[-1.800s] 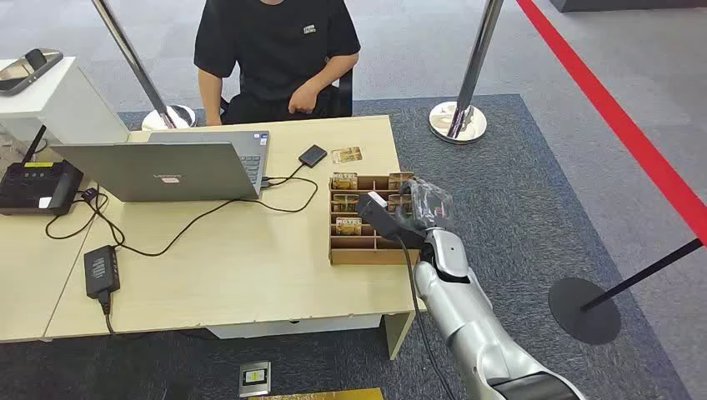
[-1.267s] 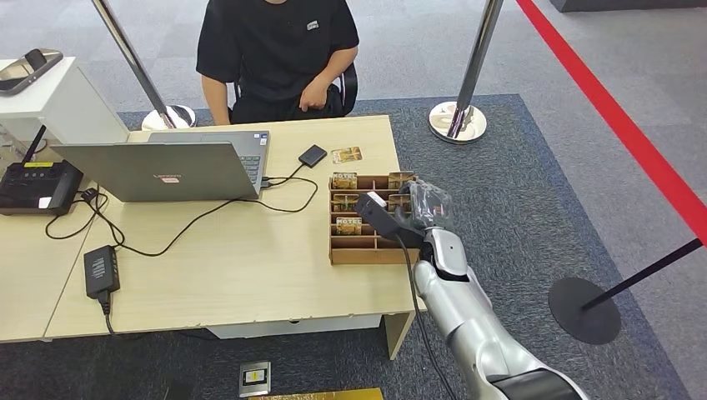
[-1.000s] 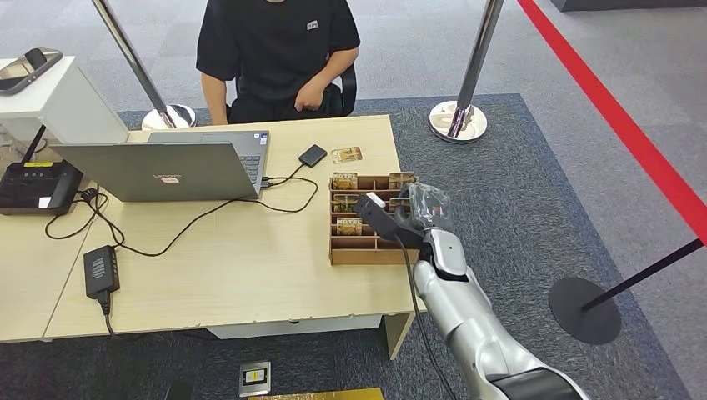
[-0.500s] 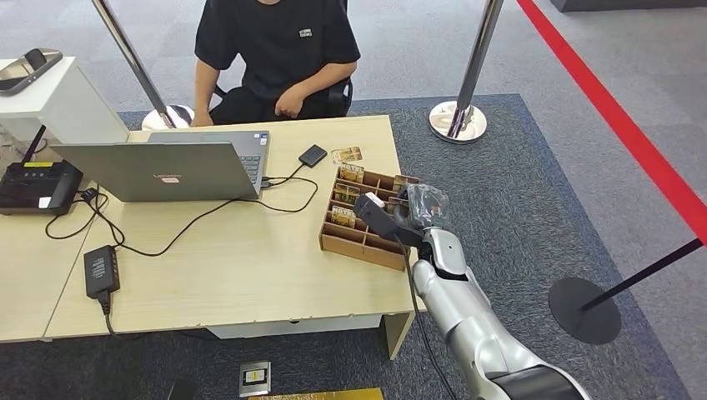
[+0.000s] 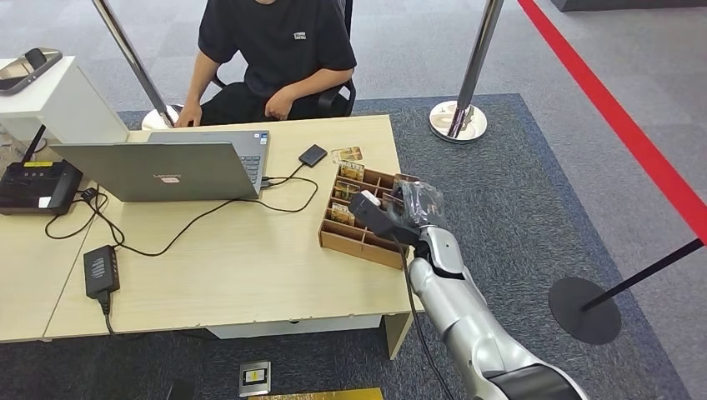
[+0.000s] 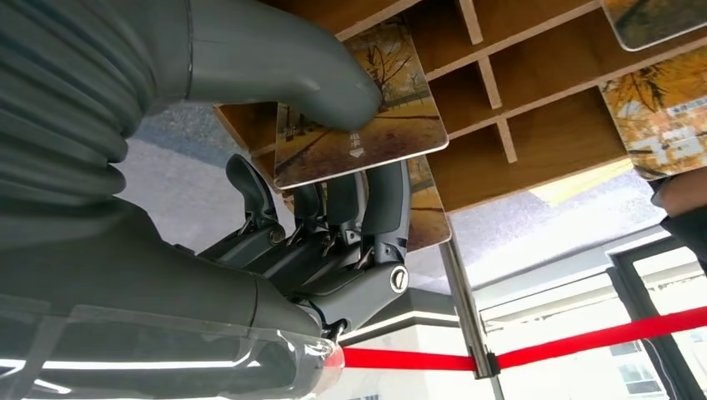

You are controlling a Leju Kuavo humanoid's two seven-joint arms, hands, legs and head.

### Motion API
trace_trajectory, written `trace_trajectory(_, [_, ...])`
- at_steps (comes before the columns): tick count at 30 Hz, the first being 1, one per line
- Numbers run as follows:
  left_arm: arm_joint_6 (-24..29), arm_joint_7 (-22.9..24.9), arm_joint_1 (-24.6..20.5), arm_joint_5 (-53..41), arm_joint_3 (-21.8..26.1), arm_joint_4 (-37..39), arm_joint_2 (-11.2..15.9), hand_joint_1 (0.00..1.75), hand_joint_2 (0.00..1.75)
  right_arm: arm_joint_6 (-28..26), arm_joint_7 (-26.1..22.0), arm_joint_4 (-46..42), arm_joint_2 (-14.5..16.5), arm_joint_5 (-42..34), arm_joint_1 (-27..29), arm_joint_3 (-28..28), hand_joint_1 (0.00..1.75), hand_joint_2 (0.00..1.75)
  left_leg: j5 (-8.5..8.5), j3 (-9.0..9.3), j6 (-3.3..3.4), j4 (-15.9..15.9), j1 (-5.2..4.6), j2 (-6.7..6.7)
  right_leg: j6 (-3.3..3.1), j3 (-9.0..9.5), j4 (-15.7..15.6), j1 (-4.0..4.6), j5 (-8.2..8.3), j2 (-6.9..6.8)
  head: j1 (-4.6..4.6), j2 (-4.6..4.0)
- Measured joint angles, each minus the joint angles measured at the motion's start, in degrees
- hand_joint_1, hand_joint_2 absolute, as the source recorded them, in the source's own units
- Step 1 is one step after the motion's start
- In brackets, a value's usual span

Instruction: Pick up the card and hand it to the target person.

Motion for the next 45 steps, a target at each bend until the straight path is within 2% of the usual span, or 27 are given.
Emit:
trace_trajectory(12, [0.28, -0.36, 0.14, 0.62, 0.03, 0.02, 0.0, 0.0, 0.0, 0.15, -2.04, -8.13, 0.54, -0.82, 0.84, 1.56, 1.4, 1.75, 0.0, -0.05, 0.0, 0.0, 0.0, 0.0, 0.0, -0.05, 0.0, 0.0, 0.0, 0.0, 0.02, 0.0])
trace_trajectory(21, [0.62, -0.49, 0.28, 0.96, 0.08, 0.02, 0.0, 0.0, 0.0, 2.17, -1.78, -18.7, 0.36, -0.74, 2.83, 5.3, 1.44, 1.75, 0.0, -0.06, 0.0, 0.0, 0.0, 0.01, 0.0, -0.07, 0.0, 0.0, 0.0, 0.0, 0.01, 0.0])
trace_trajectory(27, [0.61, -0.59, 0.32, 0.73, 0.05, 0.02, 0.0, 0.0, 0.0, 2.61, -1.85, -22.95, 0.36, -1.28, 3.14, 6.98, 1.53, 1.75, 0.0, -0.07, 0.0, 0.0, 0.0, 0.01, 0.0, -0.07, 0.0, 0.0, 0.0, 0.0, 0.01, 0.0])
trace_trajectory(36, [0.28, 0.12, -0.09, -0.44, -0.16, 0.02, 0.0, 0.0, 0.0, 2.03, -2.42, -22.39, 0.97, -3.78, 1.0, 8.17, 1.61, 1.75, 0.0, -0.07, 0.0, 0.0, 0.0, 0.0, 0.0, -0.07, 0.0, 0.0, 0.0, 0.0, 0.02, 0.0])
trace_trajectory(45, [0.11, 0.99, -0.58, -1.39, -1.05, 0.02, -0.14, 0.0, 0.0, -2.02, -0.22, -16.98, 2.91, -0.21, -3.19, 9.25, 1.62, 1.75, 0.0, -0.09, 0.0, 0.0, 0.01, 0.0, 0.0, -0.08, 0.01, 0.0, 0.0, 0.0, 0.01, 0.0])
